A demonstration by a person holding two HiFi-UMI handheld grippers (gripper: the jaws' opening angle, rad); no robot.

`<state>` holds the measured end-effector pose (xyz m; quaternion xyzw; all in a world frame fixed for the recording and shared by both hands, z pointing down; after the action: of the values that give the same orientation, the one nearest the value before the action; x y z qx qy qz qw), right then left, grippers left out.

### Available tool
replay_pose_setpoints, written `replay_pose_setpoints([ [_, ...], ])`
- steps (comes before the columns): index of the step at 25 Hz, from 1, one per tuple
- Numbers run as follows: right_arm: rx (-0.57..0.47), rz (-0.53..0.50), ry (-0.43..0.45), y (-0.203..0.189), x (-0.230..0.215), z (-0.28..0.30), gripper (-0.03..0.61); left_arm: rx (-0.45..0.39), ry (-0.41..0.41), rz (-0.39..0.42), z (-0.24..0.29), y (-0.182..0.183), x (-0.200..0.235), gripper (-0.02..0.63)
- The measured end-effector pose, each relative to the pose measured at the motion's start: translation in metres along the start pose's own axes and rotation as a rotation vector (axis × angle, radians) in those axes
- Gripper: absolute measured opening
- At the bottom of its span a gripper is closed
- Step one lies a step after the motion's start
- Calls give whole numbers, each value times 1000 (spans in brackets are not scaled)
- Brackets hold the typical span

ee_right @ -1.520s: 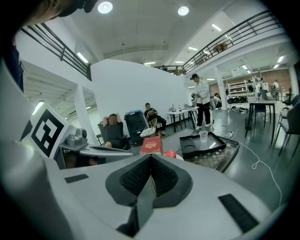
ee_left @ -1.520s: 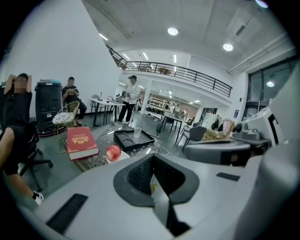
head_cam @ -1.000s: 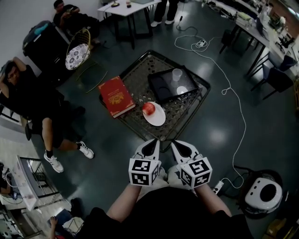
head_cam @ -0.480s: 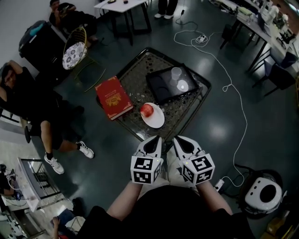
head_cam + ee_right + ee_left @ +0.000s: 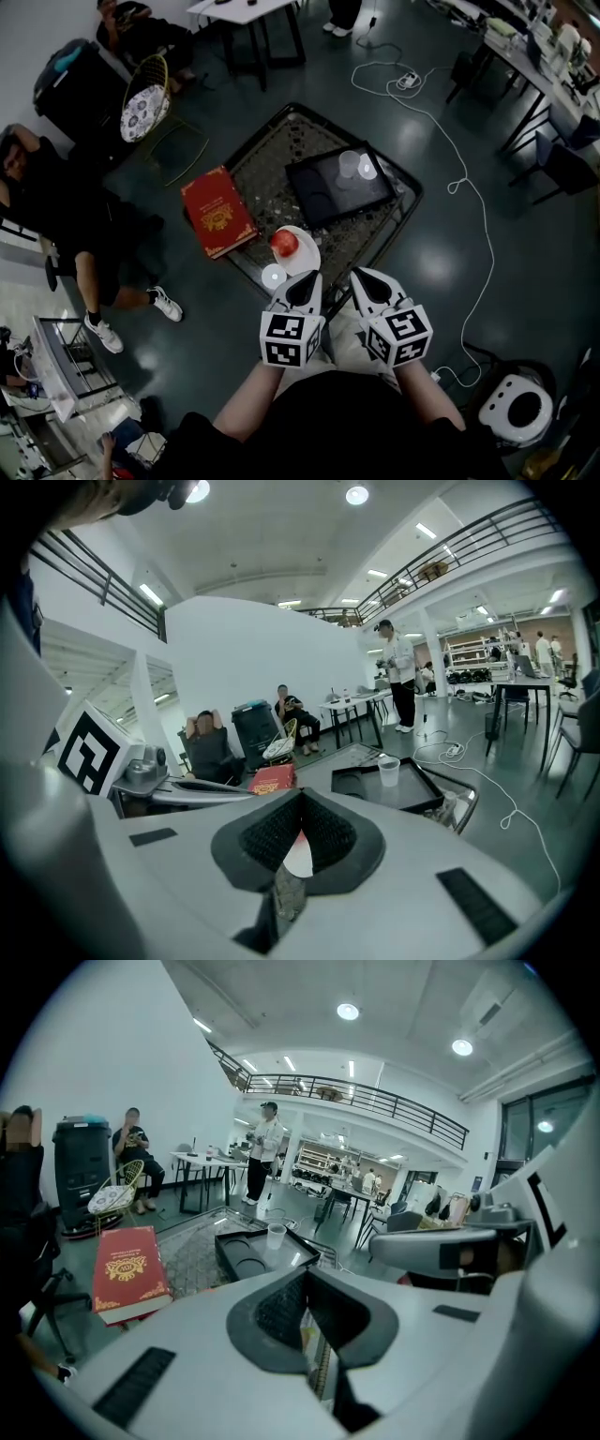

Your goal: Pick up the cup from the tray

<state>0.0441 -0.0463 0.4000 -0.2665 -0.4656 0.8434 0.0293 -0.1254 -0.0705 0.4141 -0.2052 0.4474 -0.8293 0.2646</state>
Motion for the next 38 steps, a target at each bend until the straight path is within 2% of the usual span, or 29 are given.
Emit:
replay_pose_setpoints([
  [17, 40, 8, 30, 61, -83, 54, 11, 32, 40, -18, 100, 44, 9, 9],
  [38, 103, 53, 22, 82, -161, 107, 11, 72, 66, -40, 216, 57, 34, 11],
])
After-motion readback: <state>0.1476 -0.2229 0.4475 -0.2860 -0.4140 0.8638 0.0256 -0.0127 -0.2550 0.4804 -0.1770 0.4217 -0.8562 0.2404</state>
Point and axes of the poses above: the fingertips, and each gripper's own axes: z forward along the fingers, x to its left, y out of its top, the point moved 10 cm from there along -z, backward along the fingers, and after that the axes turned 10 degrees about z, right-handed, at the moved point
